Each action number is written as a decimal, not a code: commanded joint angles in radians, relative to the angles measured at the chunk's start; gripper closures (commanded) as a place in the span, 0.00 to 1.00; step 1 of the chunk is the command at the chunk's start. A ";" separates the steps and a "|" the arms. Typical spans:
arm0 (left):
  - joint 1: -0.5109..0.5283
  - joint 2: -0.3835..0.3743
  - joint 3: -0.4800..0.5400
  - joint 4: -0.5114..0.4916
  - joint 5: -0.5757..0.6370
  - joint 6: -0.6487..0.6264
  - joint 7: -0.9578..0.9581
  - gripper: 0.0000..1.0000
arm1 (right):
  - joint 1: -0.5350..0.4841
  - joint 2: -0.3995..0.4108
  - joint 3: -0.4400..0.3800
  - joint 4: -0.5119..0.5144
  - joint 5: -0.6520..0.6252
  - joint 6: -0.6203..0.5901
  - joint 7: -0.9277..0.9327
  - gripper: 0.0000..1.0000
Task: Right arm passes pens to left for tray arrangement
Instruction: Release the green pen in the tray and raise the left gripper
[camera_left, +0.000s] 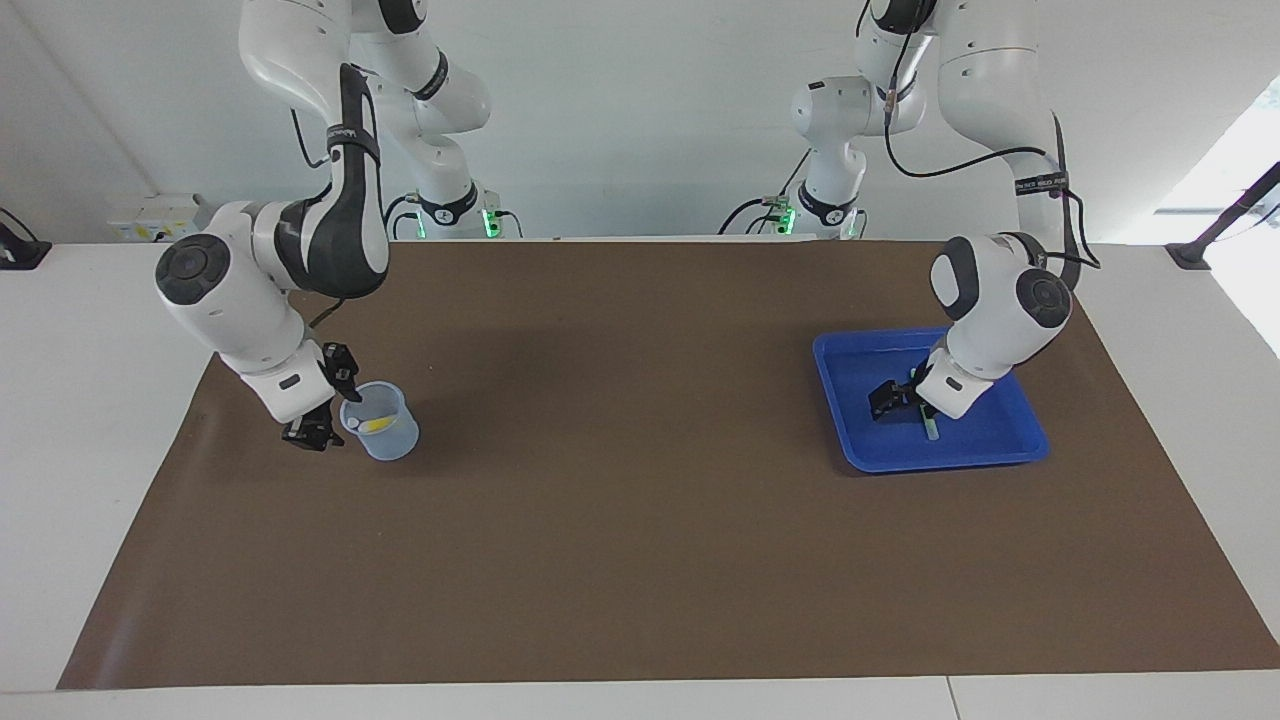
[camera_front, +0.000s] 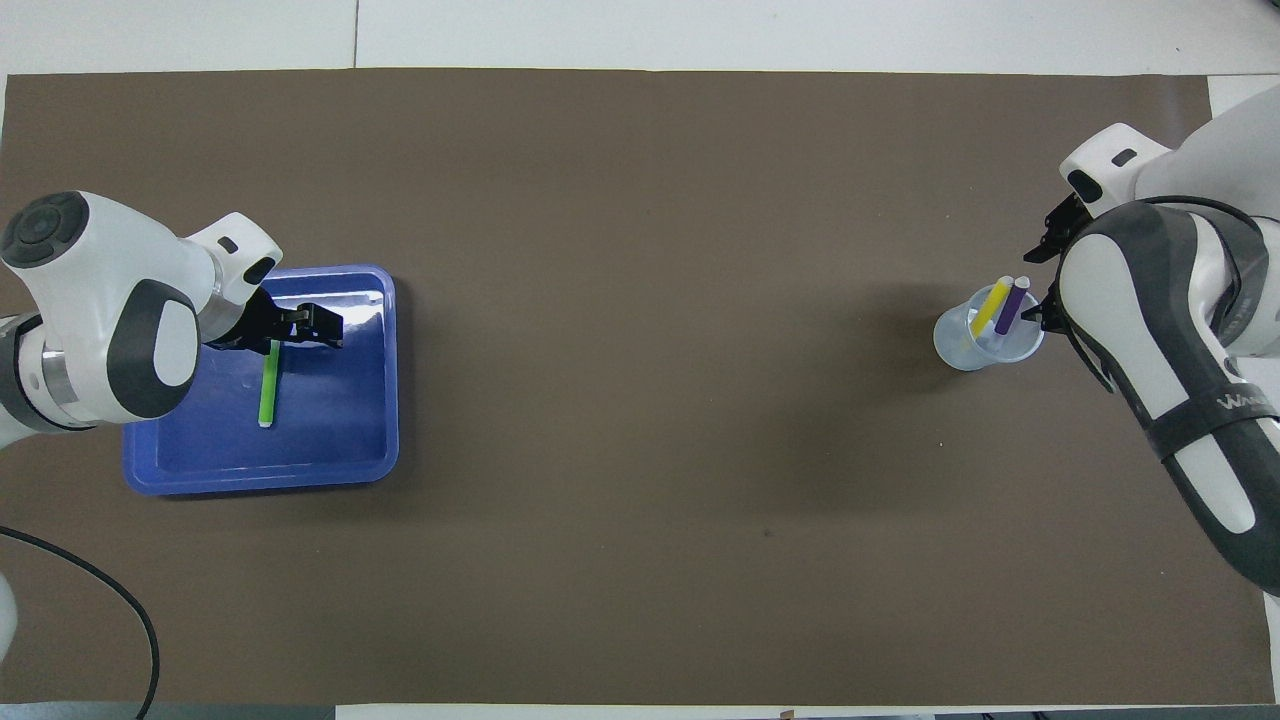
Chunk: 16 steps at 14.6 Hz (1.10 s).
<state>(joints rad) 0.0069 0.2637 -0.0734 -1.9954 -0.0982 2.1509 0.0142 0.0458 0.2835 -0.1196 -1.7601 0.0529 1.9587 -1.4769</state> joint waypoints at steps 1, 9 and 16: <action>0.013 -0.011 0.003 0.073 0.012 -0.113 -0.016 0.00 | -0.003 -0.009 0.003 -0.010 0.016 -0.004 -0.022 0.31; 0.010 -0.073 0.001 0.210 -0.092 -0.336 -0.147 0.00 | 0.005 -0.010 0.011 -0.012 0.018 -0.001 0.015 0.31; -0.004 -0.176 0.000 0.222 -0.144 -0.398 -0.378 0.00 | 0.006 -0.010 0.011 -0.012 0.018 0.000 0.021 0.46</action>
<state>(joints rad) 0.0097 0.1251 -0.0790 -1.7610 -0.2298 1.7816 -0.3187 0.0556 0.2835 -0.1128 -1.7606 0.0578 1.9587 -1.4652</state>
